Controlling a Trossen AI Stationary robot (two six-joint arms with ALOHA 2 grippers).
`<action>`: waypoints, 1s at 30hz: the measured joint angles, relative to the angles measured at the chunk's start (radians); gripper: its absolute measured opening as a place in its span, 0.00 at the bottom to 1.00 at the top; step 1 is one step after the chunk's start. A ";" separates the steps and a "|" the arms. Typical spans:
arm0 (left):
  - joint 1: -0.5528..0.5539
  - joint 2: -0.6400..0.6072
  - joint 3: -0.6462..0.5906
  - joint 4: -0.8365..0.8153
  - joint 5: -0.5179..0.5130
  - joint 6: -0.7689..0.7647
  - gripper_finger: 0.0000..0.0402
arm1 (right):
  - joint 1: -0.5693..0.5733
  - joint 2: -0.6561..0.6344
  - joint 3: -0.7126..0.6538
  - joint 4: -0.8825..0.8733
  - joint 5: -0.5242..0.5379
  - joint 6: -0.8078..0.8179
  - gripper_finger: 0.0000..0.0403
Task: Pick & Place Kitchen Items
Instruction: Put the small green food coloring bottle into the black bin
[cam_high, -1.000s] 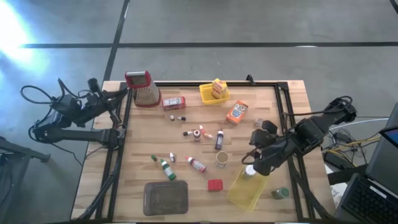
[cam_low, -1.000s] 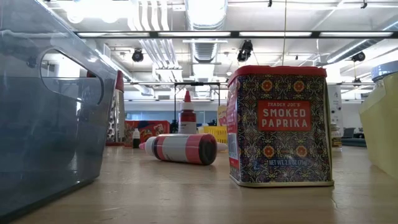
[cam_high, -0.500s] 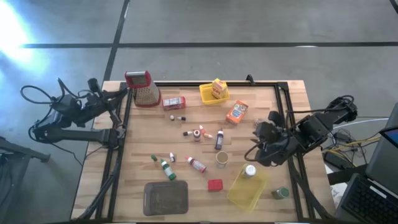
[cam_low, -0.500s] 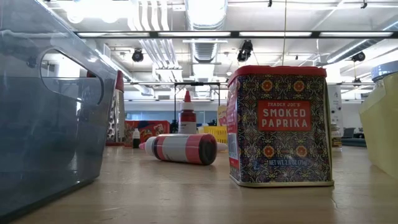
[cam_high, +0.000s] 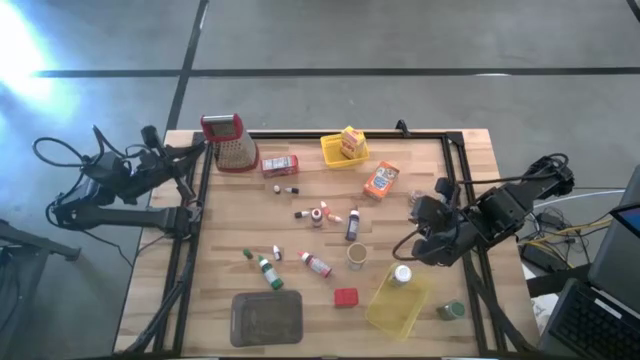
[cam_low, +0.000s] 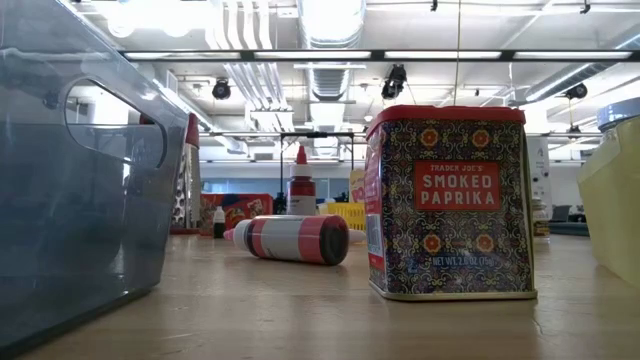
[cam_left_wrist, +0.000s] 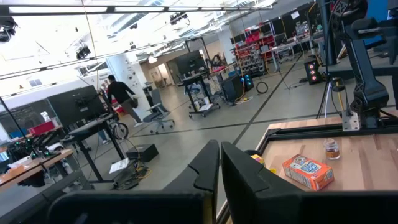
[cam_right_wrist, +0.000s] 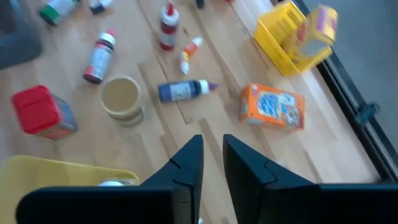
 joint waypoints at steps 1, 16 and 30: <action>0.000 0.000 0.000 0.000 0.000 0.000 0.06 | 0.000 0.000 0.000 -0.015 0.000 0.027 0.12; 0.000 0.000 0.000 0.000 0.000 0.000 0.06 | -0.107 -0.004 -0.006 -0.014 0.000 0.076 0.15; -0.001 0.000 0.000 0.000 0.000 0.000 0.06 | -0.302 -0.004 -0.006 -0.014 0.000 -0.039 0.22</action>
